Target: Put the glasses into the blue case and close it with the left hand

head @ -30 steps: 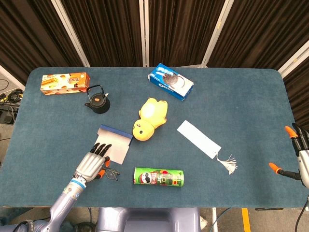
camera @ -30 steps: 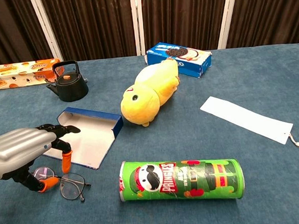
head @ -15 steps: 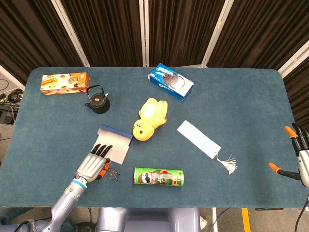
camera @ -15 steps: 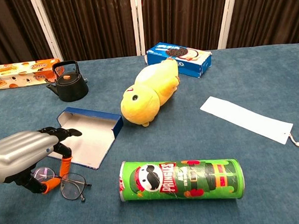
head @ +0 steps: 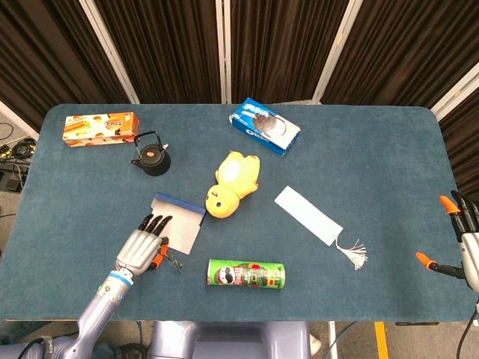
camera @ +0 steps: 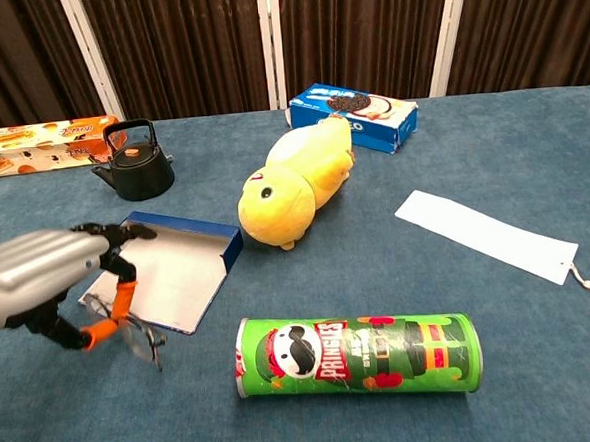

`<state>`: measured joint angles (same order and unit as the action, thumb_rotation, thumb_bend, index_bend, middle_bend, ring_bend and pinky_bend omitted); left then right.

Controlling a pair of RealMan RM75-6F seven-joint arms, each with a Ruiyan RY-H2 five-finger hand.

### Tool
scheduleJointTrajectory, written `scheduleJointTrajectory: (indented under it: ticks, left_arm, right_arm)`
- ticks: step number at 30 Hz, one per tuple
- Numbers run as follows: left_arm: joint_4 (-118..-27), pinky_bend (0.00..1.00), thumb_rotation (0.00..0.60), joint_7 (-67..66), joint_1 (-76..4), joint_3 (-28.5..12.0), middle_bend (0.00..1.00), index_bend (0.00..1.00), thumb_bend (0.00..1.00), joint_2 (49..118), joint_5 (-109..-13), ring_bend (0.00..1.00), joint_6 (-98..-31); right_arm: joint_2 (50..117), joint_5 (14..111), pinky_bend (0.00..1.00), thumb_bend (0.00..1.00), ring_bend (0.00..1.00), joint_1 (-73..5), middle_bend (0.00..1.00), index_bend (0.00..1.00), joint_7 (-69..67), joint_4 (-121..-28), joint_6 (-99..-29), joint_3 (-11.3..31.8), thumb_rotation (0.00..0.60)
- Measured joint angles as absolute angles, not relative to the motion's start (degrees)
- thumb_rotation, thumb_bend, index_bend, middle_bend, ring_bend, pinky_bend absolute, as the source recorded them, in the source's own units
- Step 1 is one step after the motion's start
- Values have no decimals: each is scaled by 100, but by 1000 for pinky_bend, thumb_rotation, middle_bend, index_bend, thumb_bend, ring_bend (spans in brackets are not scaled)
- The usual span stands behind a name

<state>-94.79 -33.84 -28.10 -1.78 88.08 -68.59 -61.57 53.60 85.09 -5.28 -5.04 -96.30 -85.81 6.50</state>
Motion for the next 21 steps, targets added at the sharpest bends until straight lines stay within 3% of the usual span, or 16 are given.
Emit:
scheduleJointTrajectory:
  ticks: [7,21]
  left_arm:
    - [-9403,0,600,-3286,-3090,-586,0,610,453,8775,-6645,0,-6022]
    - [-8176,0,600,-2848,-3776,-1126,0,612,451,9253,-6212,0,-5438]
  right_arm:
    - [5392,8462,0,0,0,-553,0,0,-425,-9621,-8516,649,600]
    - [5453,8246,0,0,0,-606,0,0,-309,-9566,-8362,690,600]
